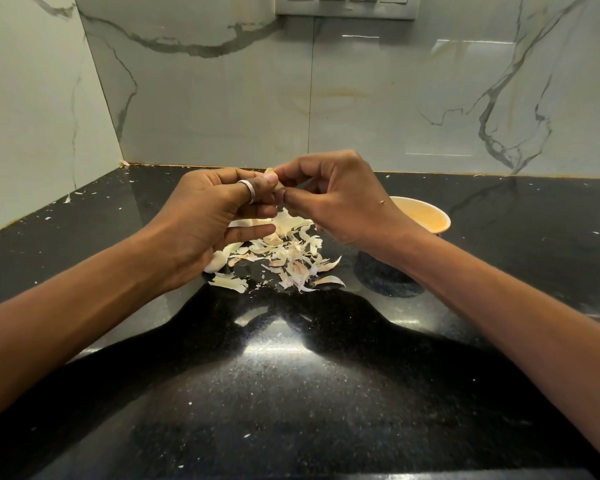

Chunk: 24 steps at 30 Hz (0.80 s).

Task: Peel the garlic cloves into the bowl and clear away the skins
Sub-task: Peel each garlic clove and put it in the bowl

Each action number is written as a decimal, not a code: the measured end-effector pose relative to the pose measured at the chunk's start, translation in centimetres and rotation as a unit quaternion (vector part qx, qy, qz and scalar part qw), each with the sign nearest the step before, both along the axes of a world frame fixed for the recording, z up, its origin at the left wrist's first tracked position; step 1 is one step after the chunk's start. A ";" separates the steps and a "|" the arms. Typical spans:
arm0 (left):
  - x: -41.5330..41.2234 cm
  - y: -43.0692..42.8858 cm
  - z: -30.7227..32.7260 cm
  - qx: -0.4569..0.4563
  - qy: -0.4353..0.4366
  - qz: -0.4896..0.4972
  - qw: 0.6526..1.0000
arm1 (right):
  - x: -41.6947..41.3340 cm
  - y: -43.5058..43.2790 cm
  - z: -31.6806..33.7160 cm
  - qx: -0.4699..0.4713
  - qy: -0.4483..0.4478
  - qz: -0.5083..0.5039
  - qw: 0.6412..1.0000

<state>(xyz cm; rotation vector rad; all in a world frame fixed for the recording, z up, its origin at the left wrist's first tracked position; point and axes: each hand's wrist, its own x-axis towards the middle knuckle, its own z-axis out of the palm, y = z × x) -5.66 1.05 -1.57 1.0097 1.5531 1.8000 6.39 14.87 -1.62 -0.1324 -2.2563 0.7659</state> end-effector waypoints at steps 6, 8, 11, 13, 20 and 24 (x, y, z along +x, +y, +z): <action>0.0 0.0 0.2 -0.002 0.000 0.012 1.000 | 0.2 -0.2 0.2 0.008 -0.006 -0.021 1.000; 0.0 0.1 0.2 -0.001 -0.003 0.016 1.000 | 0.1 -0.1 0.2 0.016 -0.001 -0.048 0.999; -0.2 0.0 0.2 0.001 -0.015 0.019 1.000 | 0.0 -0.1 0.1 0.021 -0.003 -0.085 0.996; -0.2 0.0 0.3 0.003 -0.017 0.016 1.000 | 0.0 -0.2 0.1 0.011 -0.008 -0.094 0.995; -0.2 0.1 0.2 0.003 -0.012 0.033 0.999 | 0.3 -0.6 0.6 -0.076 -0.014 -0.052 0.996; -0.2 0.1 0.1 0.003 -0.016 0.035 0.999 | 0.2 -0.7 0.5 -0.059 -0.017 -0.054 0.997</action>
